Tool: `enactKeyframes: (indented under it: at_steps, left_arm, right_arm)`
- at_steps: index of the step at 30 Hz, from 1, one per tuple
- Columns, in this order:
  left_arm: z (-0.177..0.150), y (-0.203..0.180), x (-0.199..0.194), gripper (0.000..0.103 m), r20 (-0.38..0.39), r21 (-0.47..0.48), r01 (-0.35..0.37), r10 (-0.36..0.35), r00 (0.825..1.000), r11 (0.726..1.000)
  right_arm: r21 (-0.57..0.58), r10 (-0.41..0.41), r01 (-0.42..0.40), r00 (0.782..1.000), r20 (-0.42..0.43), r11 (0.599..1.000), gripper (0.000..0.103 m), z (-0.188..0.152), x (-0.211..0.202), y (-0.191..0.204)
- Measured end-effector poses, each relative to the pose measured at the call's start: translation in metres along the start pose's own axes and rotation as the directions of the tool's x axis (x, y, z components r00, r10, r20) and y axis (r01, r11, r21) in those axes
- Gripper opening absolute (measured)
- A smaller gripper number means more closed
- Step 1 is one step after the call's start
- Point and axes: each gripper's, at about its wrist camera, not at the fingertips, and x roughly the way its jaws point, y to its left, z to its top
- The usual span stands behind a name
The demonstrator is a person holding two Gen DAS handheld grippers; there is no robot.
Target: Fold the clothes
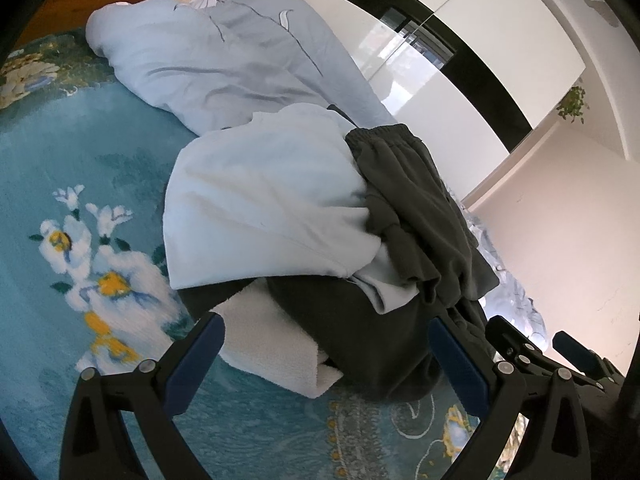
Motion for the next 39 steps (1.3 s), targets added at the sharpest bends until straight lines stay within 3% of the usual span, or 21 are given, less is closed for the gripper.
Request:
enactKeyframes:
  at_steps: [14,16,18,22,25,28,31,32,34,35,37,39]
  left_arm:
    - [0.001,0.006,0.008,0.103,-0.026,-0.035,-0.037,0.036,0.999,0.999]
    - [0.004,0.008,0.007,0.103,-0.016,-0.028,-0.053,0.053,0.998,0.998]
    - [0.007,0.010,0.004,0.103,-0.005,-0.024,-0.068,0.068,0.998,0.997]
    - [0.011,0.019,0.000,0.103,0.015,-0.058,-0.050,0.051,0.999,0.997]
    - [0.015,0.028,-0.004,0.103,0.036,-0.084,-0.044,0.047,0.998,0.995]
    - [0.018,0.036,-0.007,0.103,0.056,-0.110,-0.036,0.043,0.998,0.993]
    - [0.022,0.046,-0.009,0.103,0.058,-0.141,-0.029,0.037,0.998,0.990]
    - [0.022,0.049,-0.010,0.103,0.063,-0.151,-0.024,0.034,0.997,0.988]
    - [0.024,0.054,-0.013,0.103,0.076,-0.175,-0.008,0.021,0.997,0.985]
    - [0.024,0.057,-0.015,0.103,0.085,-0.187,-0.001,0.017,0.996,0.982]
    - [0.024,0.059,-0.016,0.103,0.083,-0.197,0.013,0.004,0.997,0.980]
    - [0.022,0.059,-0.018,0.103,0.072,-0.191,0.017,-0.003,0.997,0.981]
  right_arm:
    - [0.008,-0.004,0.004,0.999,-0.036,1.000,0.103,0.001,0.014,0.006]
    - [-0.015,0.025,-0.026,0.999,-0.049,1.000,0.103,0.005,0.018,0.009]
    - [-0.074,0.102,-0.105,0.993,-0.052,0.992,0.103,0.016,0.024,0.013]
    - [-0.256,0.082,-0.057,0.993,0.089,0.965,0.103,0.074,0.030,0.034]
    - [-0.317,0.149,-0.126,0.988,0.051,0.940,0.103,0.110,0.053,0.065]
    - [-0.355,0.141,-0.128,0.990,0.010,0.926,0.103,0.136,0.084,0.108]
    - [-0.417,0.092,-0.098,0.995,-0.035,0.904,0.102,0.138,0.109,0.137]
    - [-0.419,0.052,-0.071,0.997,-0.058,0.905,0.098,0.138,0.116,0.141]
    - [-0.345,0.044,-0.081,0.992,-0.115,0.935,0.069,0.141,0.123,0.131]
    - [-0.306,0.045,-0.086,0.989,-0.139,0.948,0.042,0.142,0.125,0.123]
    - [-0.291,0.066,-0.115,0.982,-0.174,0.950,0.036,0.141,0.125,0.110]
    - [-0.330,0.052,-0.109,0.983,-0.177,0.938,0.017,0.140,0.116,0.102]
